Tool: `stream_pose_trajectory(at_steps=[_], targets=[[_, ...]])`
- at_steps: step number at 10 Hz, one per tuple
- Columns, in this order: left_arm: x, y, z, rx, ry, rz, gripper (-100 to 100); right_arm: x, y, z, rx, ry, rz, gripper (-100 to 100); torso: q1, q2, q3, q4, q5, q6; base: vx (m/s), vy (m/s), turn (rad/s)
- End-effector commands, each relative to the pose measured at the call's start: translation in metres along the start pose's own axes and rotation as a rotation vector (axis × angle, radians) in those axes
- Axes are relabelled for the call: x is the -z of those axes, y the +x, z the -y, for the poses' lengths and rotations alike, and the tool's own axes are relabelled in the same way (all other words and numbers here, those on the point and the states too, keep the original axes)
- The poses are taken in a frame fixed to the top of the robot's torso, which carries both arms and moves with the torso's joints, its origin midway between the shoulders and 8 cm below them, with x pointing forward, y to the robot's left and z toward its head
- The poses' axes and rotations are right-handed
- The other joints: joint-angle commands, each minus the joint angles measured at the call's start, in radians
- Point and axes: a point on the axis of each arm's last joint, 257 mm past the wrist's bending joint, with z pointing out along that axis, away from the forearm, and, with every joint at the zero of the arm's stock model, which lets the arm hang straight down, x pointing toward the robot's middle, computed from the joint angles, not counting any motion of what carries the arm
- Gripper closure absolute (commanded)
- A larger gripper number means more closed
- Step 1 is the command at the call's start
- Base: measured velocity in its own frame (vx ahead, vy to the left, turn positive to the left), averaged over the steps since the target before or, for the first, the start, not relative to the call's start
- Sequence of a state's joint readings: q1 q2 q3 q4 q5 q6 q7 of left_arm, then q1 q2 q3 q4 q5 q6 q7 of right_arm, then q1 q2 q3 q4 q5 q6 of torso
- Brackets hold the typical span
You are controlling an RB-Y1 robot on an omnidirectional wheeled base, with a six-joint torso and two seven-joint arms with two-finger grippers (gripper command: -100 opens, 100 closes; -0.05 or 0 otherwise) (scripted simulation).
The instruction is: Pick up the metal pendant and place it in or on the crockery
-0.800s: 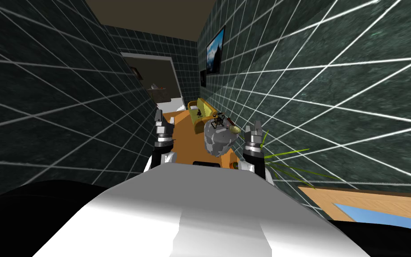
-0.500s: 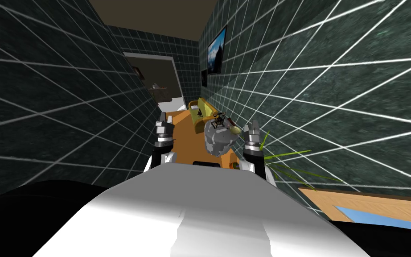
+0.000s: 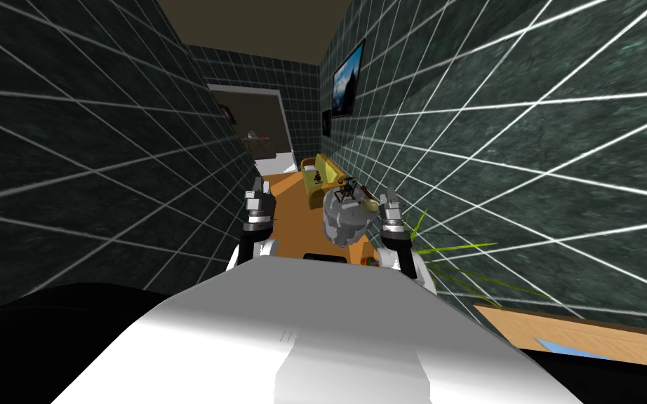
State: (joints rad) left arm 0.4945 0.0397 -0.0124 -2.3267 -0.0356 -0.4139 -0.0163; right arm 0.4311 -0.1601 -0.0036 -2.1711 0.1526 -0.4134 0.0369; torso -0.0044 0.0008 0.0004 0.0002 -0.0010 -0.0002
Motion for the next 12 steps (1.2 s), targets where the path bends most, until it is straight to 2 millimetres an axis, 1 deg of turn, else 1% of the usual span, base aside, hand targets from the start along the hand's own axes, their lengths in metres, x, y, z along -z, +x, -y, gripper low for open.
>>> stream_pose_trajectory(at_steps=[1, 4, 5, 6, 7, 8, 9, 10, 12], targets=[[0.0, 0.0, 0.0, 0.0, 0.0, 0.0, 0, -0.005, 0.007, 0.007, 0.039, -0.006, -0.038, -100, 0.0, 0.0, 0.0, 0.0, 0.0, 0.0, -0.019, -0.061, 0.188], [0.0, 0.0, 0.0, 0.0, 0.0, 0.0, 0, -0.014, 0.025, 0.024, 0.117, -0.012, -0.116, -100, -0.001, 0.0, 0.0, 0.0, 0.0, 0.0, -0.018, -0.079, 0.199], [0.0, 0.0, 0.0, 0.0, 0.0, 0.0, 0, -0.013, 0.025, 0.027, 0.116, -0.005, -0.117, -100, -0.002, 0.0, 0.0, 0.0, 0.0, 0.0, -0.013, -0.064, 0.063], [0.0, 0.0, 0.0, 0.0, 0.0, 0.0, 0, -0.015, 0.032, 0.036, 0.145, -0.002, -0.148, -100, 0.0, -0.001, 0.0, 0.0, 0.0, 0.001, -0.011, -0.047, 0.158], [0.0, 0.0, 0.0, 0.0, 0.0, 0.0, 0, -0.015, 0.032, 0.036, 0.145, -0.002, -0.148, -100, 0.001, -0.001, -0.001, 0.0, 0.0, 0.0, -0.009, -0.037, 0.089], [0.0, 0.0, 0.0, 0.0, 0.0, 0.0, 0, -0.016, 0.04, 0.046, 0.176, 0.004, -0.18, -100, 0.002, -0.001, -0.001, 0.0, 0.0, 0.001, -0.008, -0.043, 0.164], [0.0, 0.0, 0.0, 0.0, 0.0, 0.0, 0, -0.018, 0.047, 0.052, 0.208, 0.0, -0.213, -100, 0.001, -0.001, -0.001, 0.0, 0.0, 0.0, -0.017, -0.071, 0.256], [0.0, 0.0, 0.0, 0.0, 0.0, 0.0, 0, -0.017, 0.048, 0.057, 0.208, 0.011, -0.216, -100, 0.0, -0.001, -0.001, 0.0, 0.0, 0.0, -0.017, -0.07, 0.103], [0.0, 0.0, 0.0, 0.0, 0.0, 0.0, 0, -0.016, 0.063, 0.079, 0.278, 0.024, -0.291, -100, -0.001, -0.001, -0.001, 0.0, 0.0, 0.0, -0.013, -0.083, 0.231]])
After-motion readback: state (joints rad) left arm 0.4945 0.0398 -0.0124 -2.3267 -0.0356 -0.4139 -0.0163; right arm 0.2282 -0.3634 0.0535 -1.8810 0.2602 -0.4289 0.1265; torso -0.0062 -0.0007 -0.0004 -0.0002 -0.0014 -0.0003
